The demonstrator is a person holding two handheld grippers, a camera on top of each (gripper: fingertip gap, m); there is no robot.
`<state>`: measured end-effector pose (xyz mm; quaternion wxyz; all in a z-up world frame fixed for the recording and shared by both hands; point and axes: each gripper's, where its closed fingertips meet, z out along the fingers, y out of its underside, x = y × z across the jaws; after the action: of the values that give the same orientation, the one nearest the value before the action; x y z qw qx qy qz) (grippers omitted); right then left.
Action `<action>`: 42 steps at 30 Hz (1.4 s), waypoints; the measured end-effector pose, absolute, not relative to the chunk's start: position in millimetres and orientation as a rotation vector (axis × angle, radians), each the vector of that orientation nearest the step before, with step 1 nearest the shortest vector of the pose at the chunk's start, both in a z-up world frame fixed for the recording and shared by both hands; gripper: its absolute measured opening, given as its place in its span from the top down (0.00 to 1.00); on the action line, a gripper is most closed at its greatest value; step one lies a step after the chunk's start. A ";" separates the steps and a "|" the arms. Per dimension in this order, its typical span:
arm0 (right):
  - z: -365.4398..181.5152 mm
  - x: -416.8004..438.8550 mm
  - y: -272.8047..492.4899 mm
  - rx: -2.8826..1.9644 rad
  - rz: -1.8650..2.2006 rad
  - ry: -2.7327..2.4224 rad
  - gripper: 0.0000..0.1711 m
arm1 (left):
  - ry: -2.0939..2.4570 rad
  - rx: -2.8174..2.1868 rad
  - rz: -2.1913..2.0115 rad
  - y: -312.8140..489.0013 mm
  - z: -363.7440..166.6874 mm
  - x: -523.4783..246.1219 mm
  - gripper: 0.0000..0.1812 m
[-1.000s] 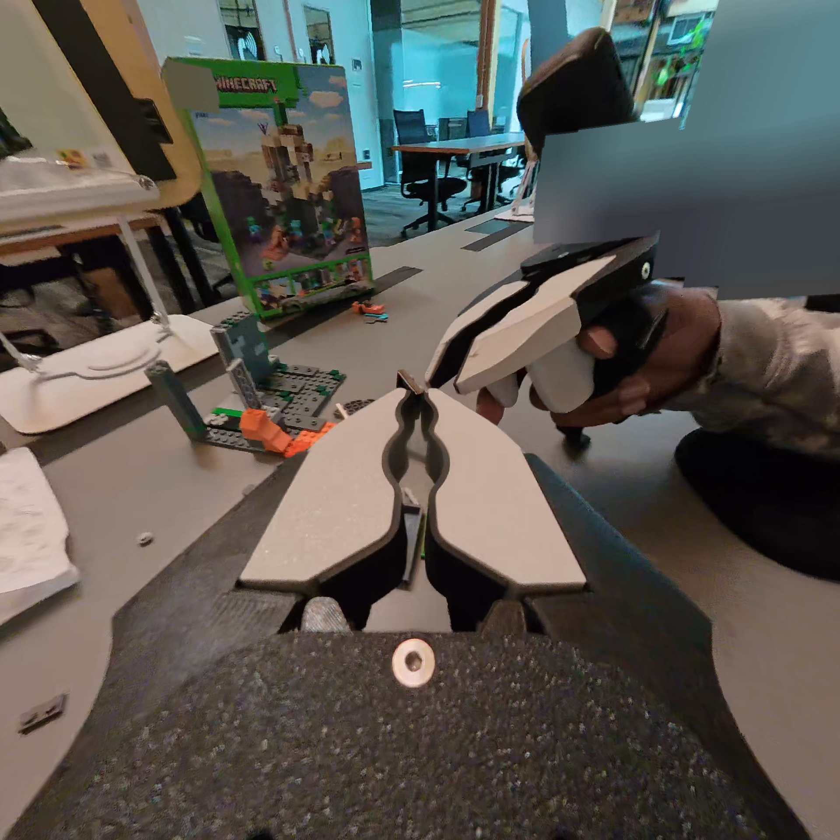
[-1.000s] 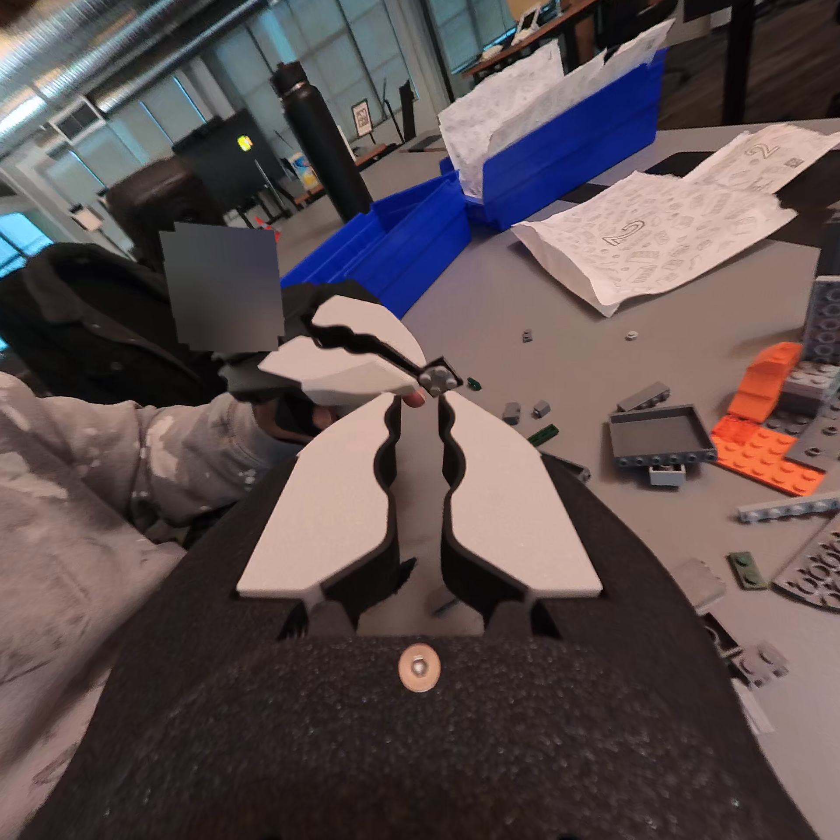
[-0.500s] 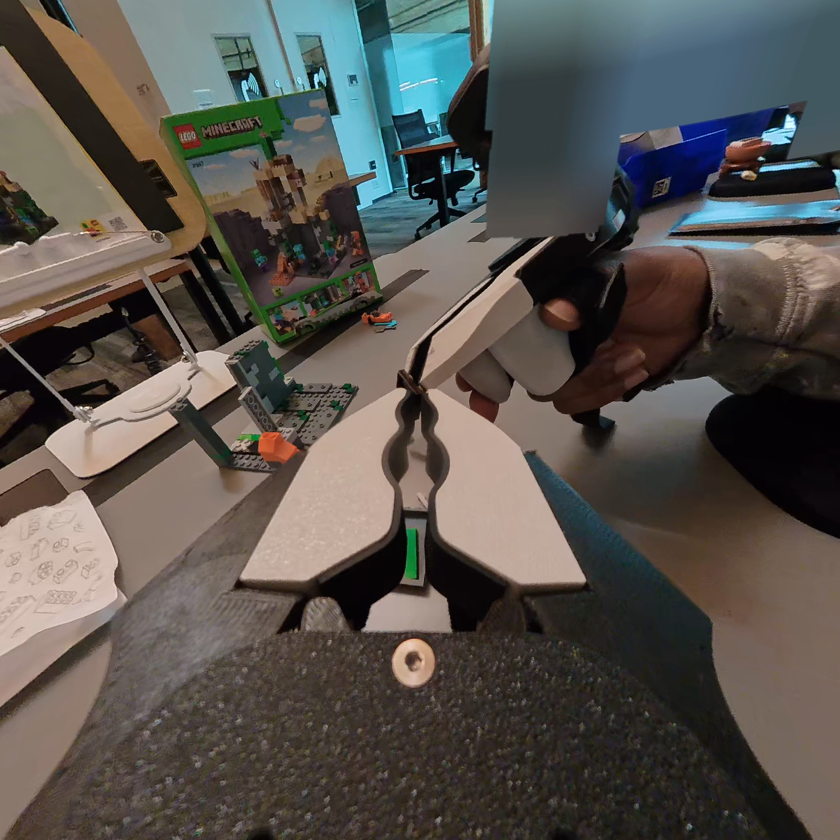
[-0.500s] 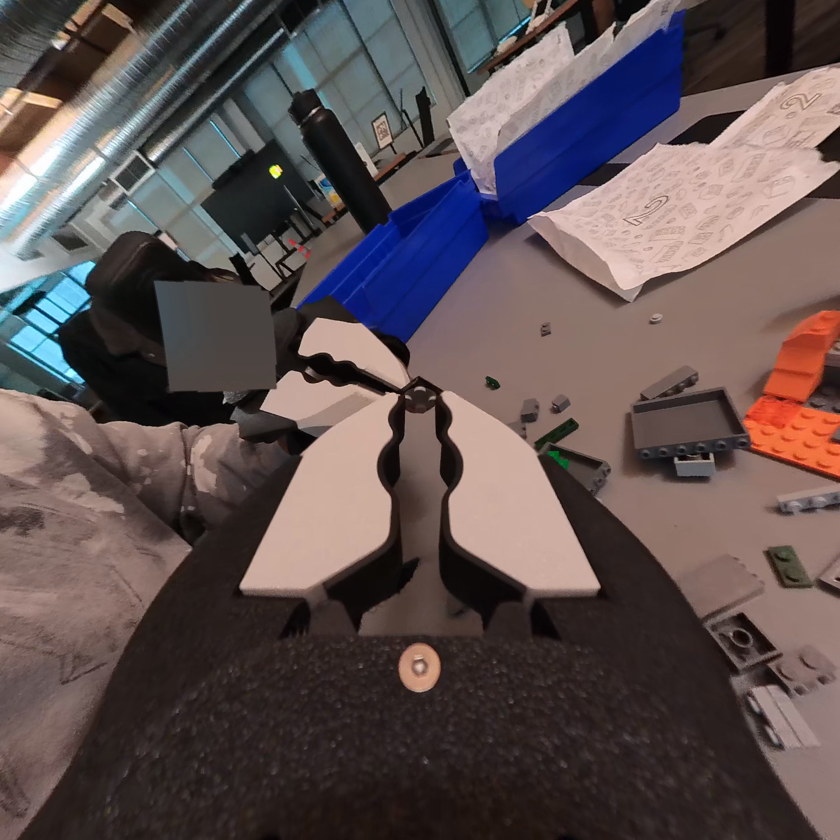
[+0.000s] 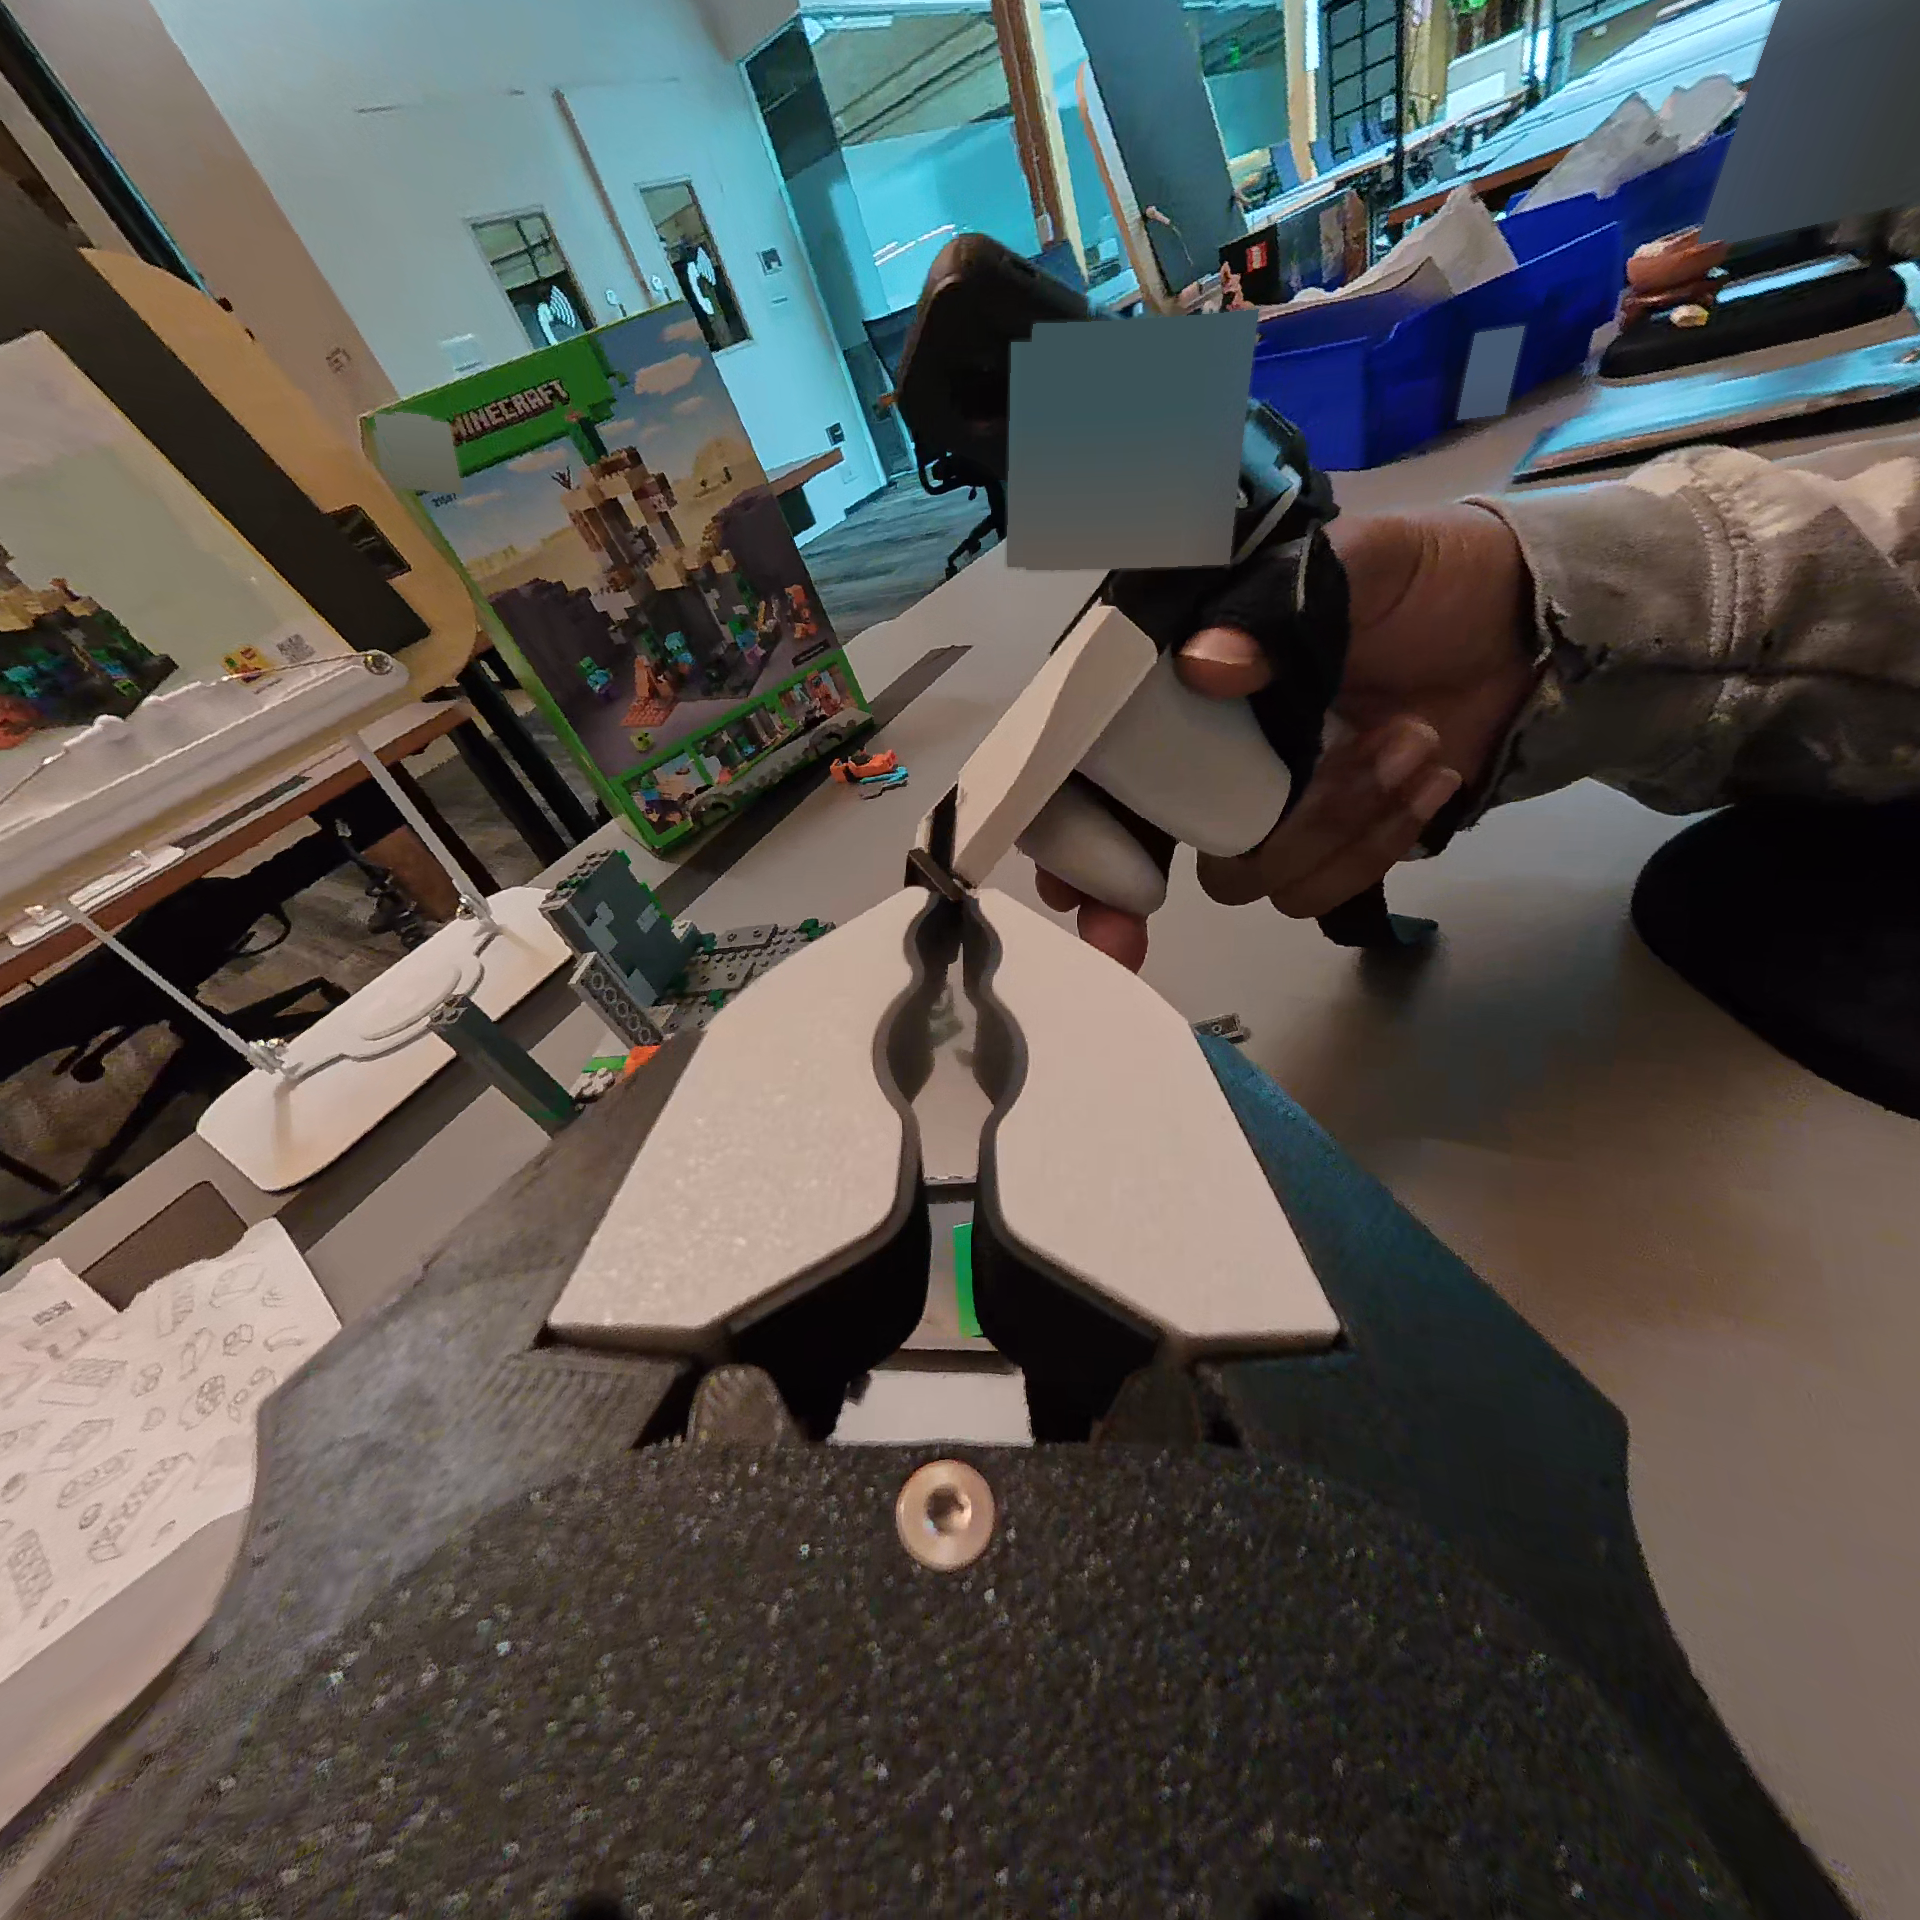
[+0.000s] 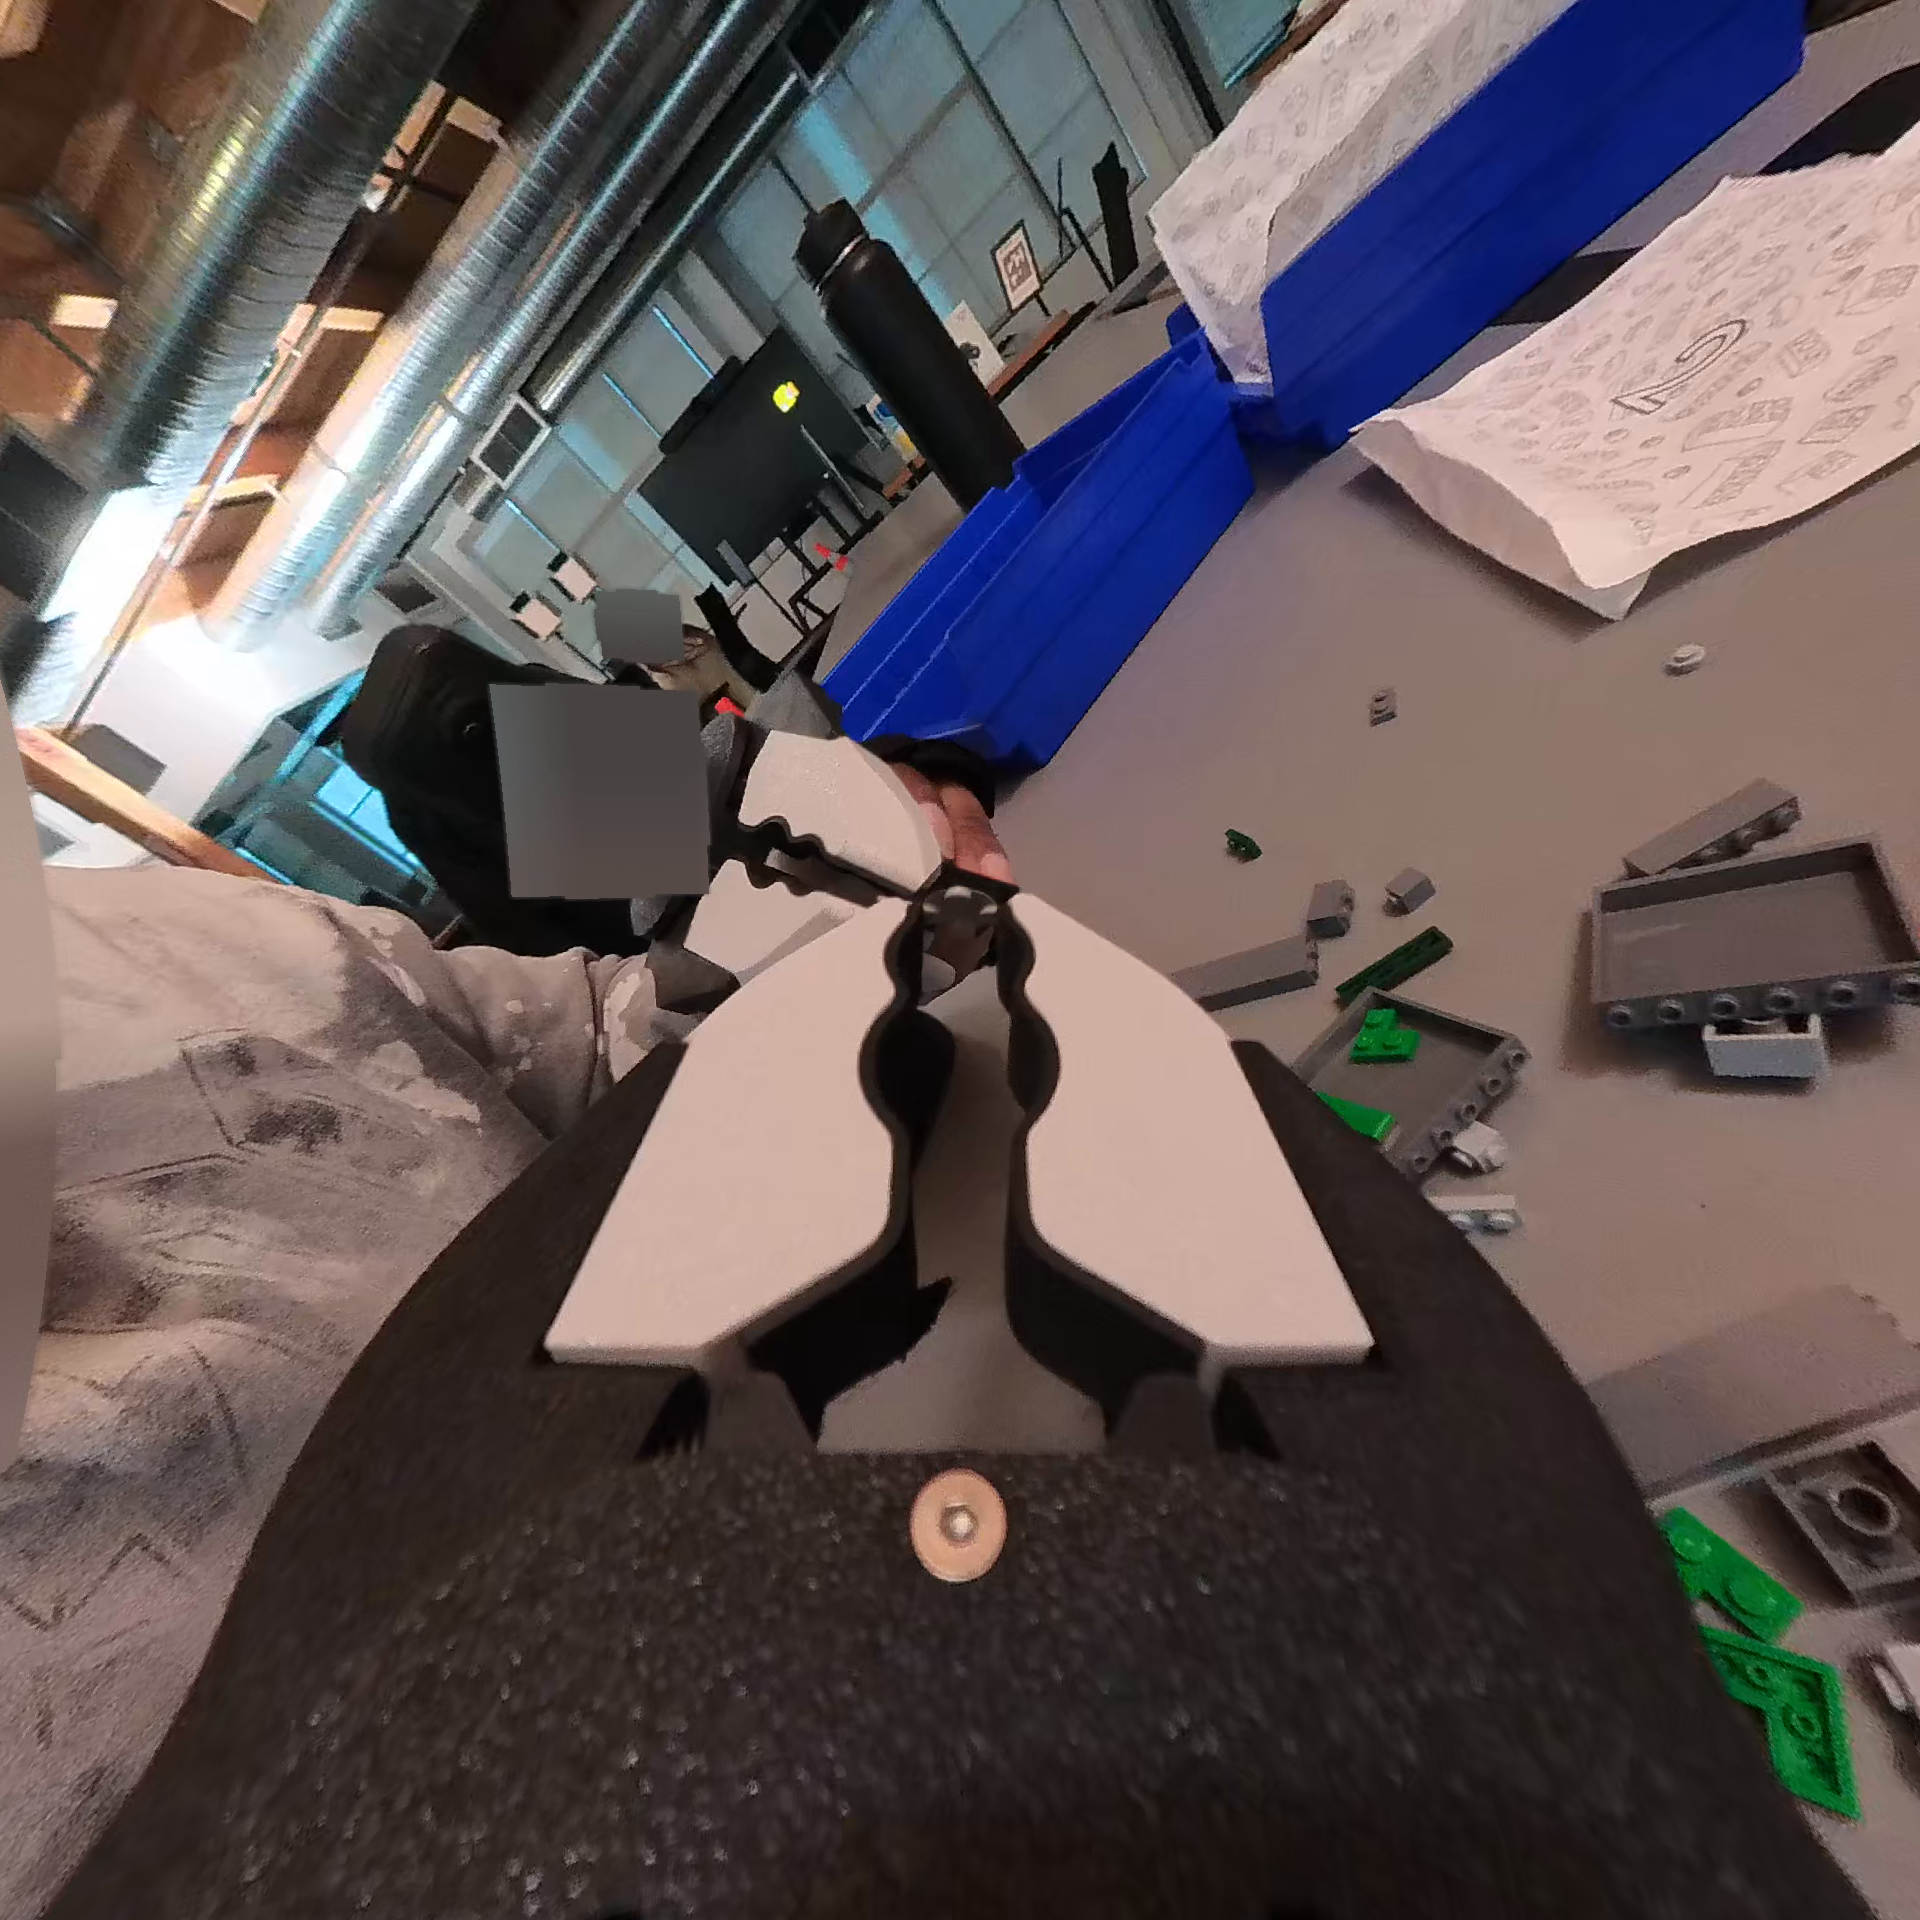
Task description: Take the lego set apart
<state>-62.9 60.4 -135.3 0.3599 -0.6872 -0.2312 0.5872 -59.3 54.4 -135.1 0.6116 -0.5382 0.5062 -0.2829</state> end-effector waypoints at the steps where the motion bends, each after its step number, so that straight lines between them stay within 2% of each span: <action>1: -135.3 -63.0 59.5 -1.774 1.518 -0.607 0.92 | 1.175 -1.234 -0.647 53.6 -135.0 -59.4 0.98; 9: -134.9 -60.9 50.0 -1.799 1.670 -0.709 0.90 | 1.234 -1.116 -0.586 42.8 -132.2 -58.0 0.98; 13: -129.6 -56.8 48.5 -1.737 1.835 -0.656 0.94 | 1.244 -1.076 -0.555 40.9 -131.2 -57.9 0.98; 27: -128.2 -58.8 39.6 -1.671 2.041 -0.616 0.93 | 1.280 -1.002 -0.534 32.1 -129.6 -57.2 0.98; 34: -129.9 -60.1 41.3 -1.691 1.896 -0.659 0.90 | 1.270 -1.044 -0.524 35.5 -131.8 -56.5 0.98; 42: -129.2 -61.7 40.9 -1.667 1.833 -0.690 0.92 | 1.254 -1.050 -0.570 33.3 -129.1 -56.5 0.98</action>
<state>-61.7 40.9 -129.2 0.2809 -0.6221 -0.2573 0.6840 -56.5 33.3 -129.1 0.6476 -0.4619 0.5517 -0.2507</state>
